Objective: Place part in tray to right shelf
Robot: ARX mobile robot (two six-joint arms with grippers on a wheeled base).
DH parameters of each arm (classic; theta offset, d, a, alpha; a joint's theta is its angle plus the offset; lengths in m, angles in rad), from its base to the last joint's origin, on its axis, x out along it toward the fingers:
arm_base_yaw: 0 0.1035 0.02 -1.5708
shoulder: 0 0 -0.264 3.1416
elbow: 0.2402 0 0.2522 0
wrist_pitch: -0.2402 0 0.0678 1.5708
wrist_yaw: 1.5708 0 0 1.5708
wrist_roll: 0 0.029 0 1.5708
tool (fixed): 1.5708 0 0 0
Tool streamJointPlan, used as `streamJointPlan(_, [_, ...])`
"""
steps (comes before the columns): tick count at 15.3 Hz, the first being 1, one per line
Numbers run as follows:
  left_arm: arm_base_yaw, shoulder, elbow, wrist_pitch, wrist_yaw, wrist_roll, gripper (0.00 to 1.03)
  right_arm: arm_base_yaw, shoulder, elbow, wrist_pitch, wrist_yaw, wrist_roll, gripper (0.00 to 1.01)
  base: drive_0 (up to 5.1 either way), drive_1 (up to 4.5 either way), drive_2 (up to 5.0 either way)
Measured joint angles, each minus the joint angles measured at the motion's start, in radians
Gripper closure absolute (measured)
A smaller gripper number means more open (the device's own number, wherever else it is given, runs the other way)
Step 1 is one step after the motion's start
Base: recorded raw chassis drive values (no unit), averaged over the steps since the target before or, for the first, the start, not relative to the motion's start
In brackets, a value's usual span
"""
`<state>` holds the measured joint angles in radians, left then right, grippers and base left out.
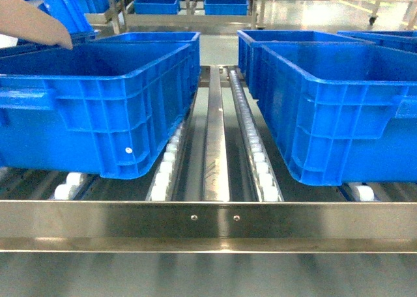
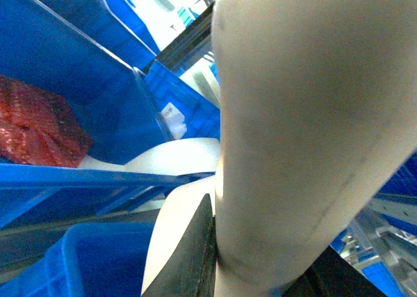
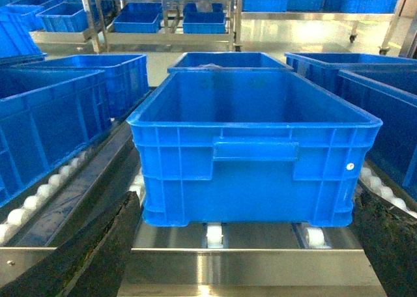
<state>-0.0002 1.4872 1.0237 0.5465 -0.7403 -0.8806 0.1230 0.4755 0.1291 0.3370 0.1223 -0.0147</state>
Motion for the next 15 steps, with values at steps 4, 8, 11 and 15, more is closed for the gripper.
streamJointPlan(4, [0.0,0.0,-0.029,0.121,0.028,-0.013,0.86,0.0,0.0,0.0,0.0,0.0,0.0,0.03,0.0,0.0,0.0])
streamJointPlan(8, [0.003,0.016,-0.08,0.348,0.055,-0.001,0.86,0.0,0.0,0.0,0.0,0.0,0.0,0.03,0.0,0.0,0.0])
streamJointPlan(11, [0.066,-0.188,-0.233,0.06,0.624,0.4,0.86,-0.068,-0.047,-0.018,-0.023,-0.082,0.0,0.28,0.0,0.0,0.0])
streamJointPlan(15, [-0.01,-0.38,-0.504,0.2,0.753,0.773,0.86,-0.124,-0.134,-0.066,-0.068,-0.121,0.001,0.73,0.0,0.0,0.0])
